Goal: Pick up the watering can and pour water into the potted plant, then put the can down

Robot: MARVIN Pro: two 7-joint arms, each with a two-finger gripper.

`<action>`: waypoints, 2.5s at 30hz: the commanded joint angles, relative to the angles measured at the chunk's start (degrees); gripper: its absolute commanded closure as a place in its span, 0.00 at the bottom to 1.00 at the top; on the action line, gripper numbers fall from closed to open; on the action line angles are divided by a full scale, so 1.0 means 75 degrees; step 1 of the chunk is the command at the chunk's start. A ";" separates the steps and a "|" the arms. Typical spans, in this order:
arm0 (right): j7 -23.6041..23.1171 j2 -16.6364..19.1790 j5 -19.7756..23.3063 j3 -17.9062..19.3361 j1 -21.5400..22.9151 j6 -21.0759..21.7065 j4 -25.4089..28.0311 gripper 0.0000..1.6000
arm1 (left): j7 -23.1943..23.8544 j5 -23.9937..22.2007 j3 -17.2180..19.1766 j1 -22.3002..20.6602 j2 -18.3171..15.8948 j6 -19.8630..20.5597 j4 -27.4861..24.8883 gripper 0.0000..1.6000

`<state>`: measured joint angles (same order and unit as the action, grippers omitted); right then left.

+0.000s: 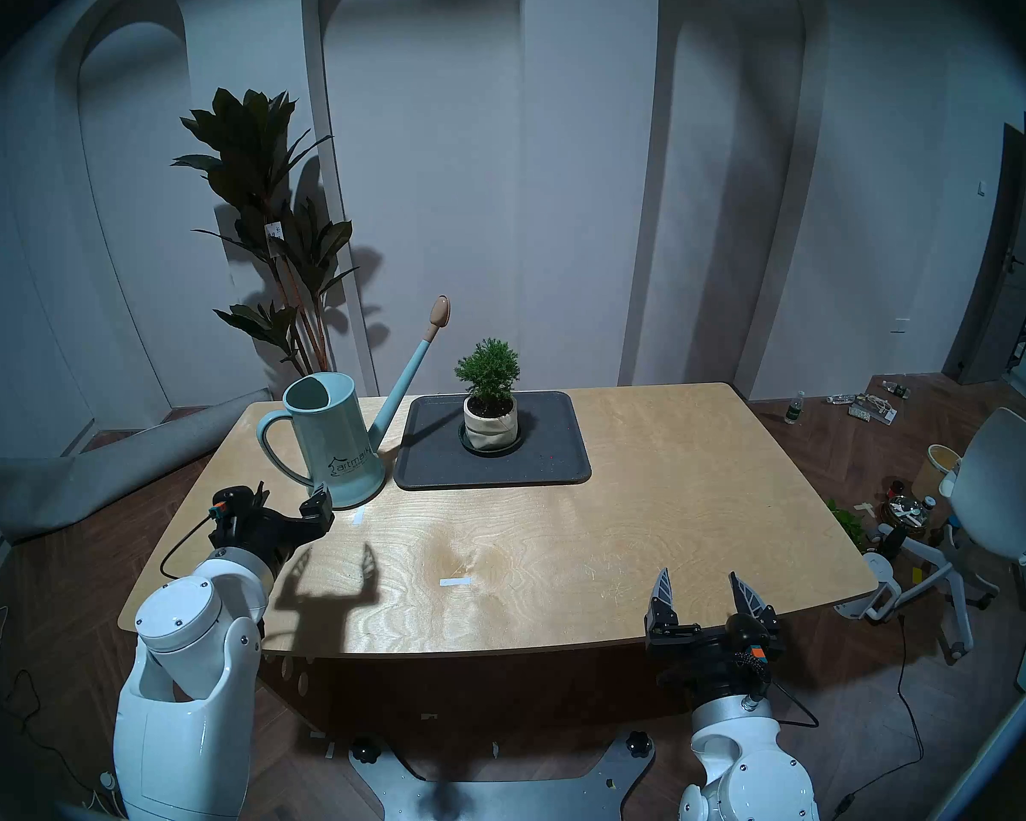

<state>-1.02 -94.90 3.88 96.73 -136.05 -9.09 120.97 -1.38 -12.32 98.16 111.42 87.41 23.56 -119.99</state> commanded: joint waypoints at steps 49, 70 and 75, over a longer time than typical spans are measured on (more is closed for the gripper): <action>-0.0034 -0.0027 -0.0005 0.0027 0.0064 -0.0037 0.0100 0.00 | -0.4089 0.2091 -0.1444 -0.2892 0.0018 -0.5355 0.4135 0.00; -0.0042 -0.0042 -0.0012 0.0032 0.0052 -0.0033 0.0119 0.00 | -0.3305 0.1628 -0.1094 -0.3986 -0.0323 -0.4840 0.4930 0.00; -0.0042 -0.0046 -0.0016 0.0033 0.0047 -0.0029 0.0127 0.00 | -0.3038 0.1304 -0.0973 -0.3959 -0.0418 -0.4555 0.4840 0.00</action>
<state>-1.47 -95.21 3.90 96.85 -135.50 -9.10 120.56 -26.56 -0.58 90.27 84.69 85.34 -12.18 -82.07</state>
